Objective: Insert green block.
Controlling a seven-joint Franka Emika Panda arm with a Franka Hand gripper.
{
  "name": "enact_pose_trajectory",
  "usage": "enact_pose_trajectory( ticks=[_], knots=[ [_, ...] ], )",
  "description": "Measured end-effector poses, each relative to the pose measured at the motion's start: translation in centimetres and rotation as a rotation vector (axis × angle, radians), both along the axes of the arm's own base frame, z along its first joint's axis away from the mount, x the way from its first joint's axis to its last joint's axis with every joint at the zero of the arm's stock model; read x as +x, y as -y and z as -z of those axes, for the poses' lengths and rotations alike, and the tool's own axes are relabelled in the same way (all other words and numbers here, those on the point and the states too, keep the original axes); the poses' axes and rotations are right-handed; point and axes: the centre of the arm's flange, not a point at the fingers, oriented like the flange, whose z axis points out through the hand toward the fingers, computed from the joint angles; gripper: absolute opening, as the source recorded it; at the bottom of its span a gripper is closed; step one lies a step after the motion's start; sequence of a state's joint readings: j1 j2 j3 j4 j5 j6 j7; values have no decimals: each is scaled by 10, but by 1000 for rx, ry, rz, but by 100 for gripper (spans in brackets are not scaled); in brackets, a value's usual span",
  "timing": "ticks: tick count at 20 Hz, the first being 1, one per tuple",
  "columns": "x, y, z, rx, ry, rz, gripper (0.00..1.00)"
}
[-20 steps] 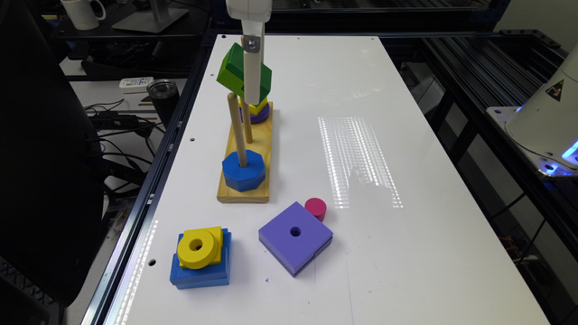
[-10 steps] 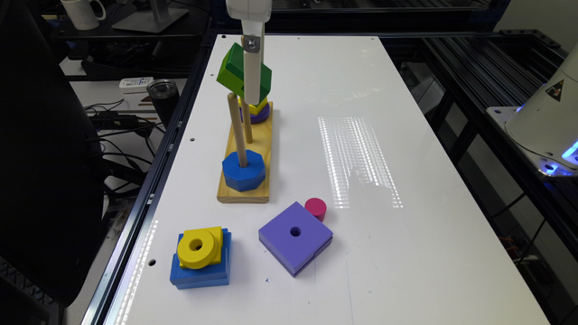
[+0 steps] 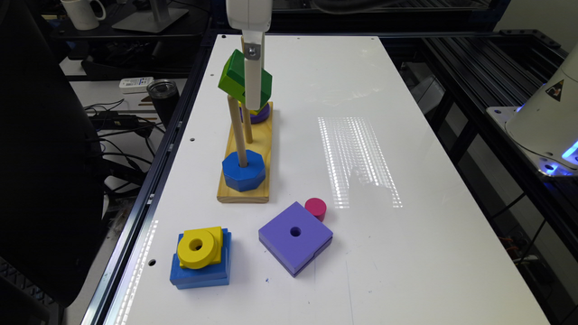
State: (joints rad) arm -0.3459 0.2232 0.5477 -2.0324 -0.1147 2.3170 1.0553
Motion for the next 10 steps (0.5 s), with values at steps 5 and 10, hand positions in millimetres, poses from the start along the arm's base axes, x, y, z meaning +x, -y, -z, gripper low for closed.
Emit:
enact_pose_trajectory(
  ticks=[5, 10],
  knots=[
    [0, 0, 0, -1, 0, -1, 0],
    [1, 0, 5, 0, -2, -3, 0]
  ],
)
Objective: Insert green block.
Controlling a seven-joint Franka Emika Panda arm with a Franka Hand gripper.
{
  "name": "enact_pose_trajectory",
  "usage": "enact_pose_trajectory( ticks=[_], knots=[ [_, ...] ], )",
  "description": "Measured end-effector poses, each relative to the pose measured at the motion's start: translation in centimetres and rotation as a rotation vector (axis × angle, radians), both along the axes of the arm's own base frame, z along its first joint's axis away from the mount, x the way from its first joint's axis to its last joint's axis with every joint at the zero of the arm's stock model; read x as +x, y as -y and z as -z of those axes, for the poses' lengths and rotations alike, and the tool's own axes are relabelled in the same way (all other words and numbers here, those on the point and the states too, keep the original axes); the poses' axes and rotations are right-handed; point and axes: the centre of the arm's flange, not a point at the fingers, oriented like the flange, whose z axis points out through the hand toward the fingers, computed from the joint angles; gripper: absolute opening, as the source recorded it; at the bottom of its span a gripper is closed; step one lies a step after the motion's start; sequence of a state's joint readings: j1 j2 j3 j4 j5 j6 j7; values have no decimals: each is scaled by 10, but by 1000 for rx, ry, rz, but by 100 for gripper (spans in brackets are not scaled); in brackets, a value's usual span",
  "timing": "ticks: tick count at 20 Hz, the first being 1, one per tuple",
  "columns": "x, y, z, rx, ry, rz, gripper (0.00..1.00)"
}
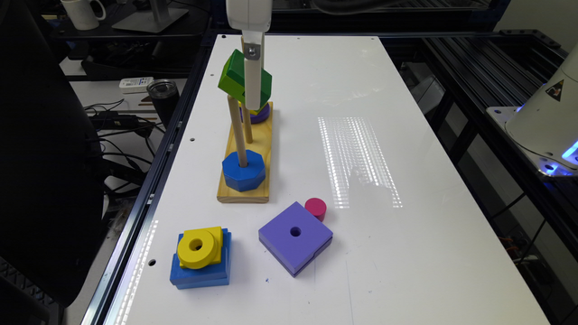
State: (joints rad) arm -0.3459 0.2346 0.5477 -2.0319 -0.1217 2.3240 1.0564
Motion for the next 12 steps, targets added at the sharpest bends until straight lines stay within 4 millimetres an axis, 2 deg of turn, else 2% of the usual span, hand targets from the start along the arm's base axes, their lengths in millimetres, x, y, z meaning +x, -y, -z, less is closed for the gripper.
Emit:
enact_pose_trajectory(
  ticks=[12],
  knots=[
    [1, 0, 3, 2, 1, -2, 0]
  ],
)
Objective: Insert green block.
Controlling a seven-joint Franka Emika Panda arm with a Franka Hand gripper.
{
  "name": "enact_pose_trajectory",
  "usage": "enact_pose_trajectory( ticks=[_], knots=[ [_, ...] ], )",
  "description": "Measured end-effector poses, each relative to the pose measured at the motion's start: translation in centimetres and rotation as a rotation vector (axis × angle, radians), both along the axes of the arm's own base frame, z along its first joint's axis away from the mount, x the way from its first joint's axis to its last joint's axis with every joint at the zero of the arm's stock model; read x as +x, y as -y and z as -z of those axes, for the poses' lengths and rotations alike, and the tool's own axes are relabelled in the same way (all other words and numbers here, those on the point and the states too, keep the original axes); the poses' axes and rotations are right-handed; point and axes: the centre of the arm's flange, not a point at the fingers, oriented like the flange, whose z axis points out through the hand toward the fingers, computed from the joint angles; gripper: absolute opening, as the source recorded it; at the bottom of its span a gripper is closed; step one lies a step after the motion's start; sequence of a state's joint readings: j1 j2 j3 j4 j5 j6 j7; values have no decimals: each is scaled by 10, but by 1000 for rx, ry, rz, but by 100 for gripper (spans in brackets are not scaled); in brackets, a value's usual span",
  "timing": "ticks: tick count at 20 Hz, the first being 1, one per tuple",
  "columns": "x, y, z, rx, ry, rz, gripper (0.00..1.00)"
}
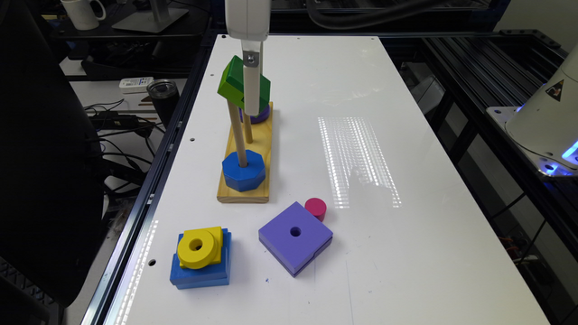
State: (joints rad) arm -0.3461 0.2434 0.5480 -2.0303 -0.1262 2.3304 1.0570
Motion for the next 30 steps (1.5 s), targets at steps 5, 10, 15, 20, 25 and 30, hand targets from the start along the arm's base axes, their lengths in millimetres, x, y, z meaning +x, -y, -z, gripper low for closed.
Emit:
enact_pose_trajectory(
  ticks=[5, 10, 15, 20, 25, 30],
  knots=[
    [-1, -1, 1, -1, -6, -2, 0],
    [-2, -1, 2, -1, -8, -2, 0],
    [-2, -1, 2, -2, -8, -2, 0],
    [-3, -1, 4, -4, -14, -3, 0],
    [-5, -1, 5, -6, -20, -3, 0],
    [-7, 1, 6, -10, -23, -2, 0]
  ],
)
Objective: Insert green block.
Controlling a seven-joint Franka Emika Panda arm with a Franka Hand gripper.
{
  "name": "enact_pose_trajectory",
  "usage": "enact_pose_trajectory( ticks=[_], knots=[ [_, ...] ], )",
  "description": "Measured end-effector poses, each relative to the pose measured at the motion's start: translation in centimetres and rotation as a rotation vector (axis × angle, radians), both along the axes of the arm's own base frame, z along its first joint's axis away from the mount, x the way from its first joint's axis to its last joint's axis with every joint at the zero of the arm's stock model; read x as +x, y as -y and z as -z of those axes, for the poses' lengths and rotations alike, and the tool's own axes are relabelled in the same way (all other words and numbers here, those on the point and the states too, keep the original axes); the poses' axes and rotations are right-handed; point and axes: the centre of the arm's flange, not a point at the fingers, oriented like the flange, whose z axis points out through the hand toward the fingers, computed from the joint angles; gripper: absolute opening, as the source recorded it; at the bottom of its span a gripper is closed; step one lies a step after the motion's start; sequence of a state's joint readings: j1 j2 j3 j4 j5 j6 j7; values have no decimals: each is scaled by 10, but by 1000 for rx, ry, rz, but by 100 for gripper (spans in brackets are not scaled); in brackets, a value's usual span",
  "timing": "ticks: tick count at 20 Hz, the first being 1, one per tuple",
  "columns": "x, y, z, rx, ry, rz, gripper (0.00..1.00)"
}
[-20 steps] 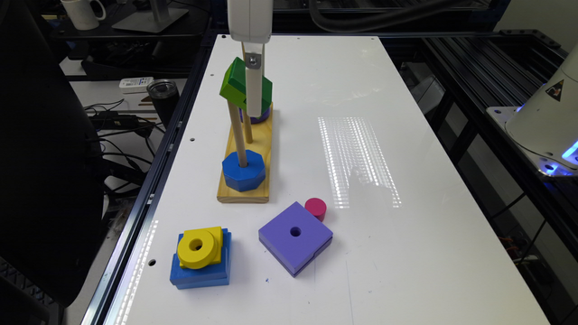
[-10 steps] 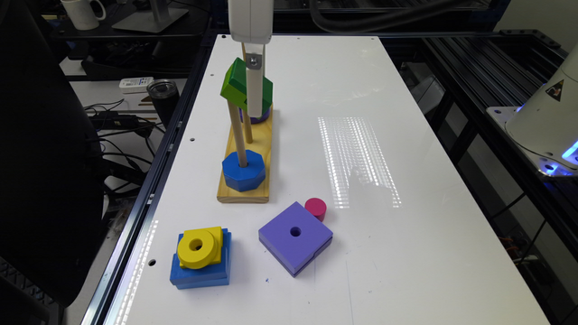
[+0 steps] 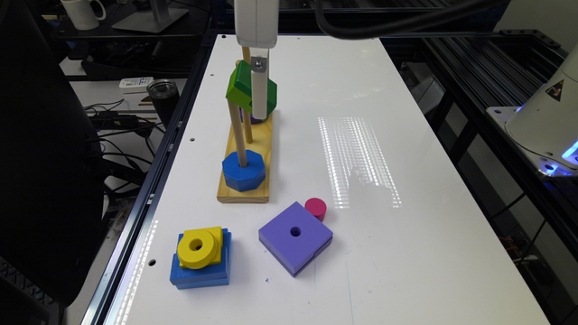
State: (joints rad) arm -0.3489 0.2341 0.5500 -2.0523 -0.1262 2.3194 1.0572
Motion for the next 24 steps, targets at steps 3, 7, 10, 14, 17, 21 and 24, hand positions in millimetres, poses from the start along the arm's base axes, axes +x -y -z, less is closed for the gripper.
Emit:
enact_pose_trajectory(
  ticks=[3, 7, 10, 14, 17, 21, 24],
  knots=[
    [-1, 0, -1, -2, 1, 0, 0],
    [-1, 1, 0, -2, 0, 1, 0],
    [-1, 1, 0, -2, 0, 1, 0],
    [-1, 1, 0, -2, -1, 0, 0],
    [-2, 1, 1, -3, -3, 0, 0],
    [-3, 1, -2, -6, 0, 0, 0],
    [-5, 0, -10, -13, 5, 1, 0]
  ],
)
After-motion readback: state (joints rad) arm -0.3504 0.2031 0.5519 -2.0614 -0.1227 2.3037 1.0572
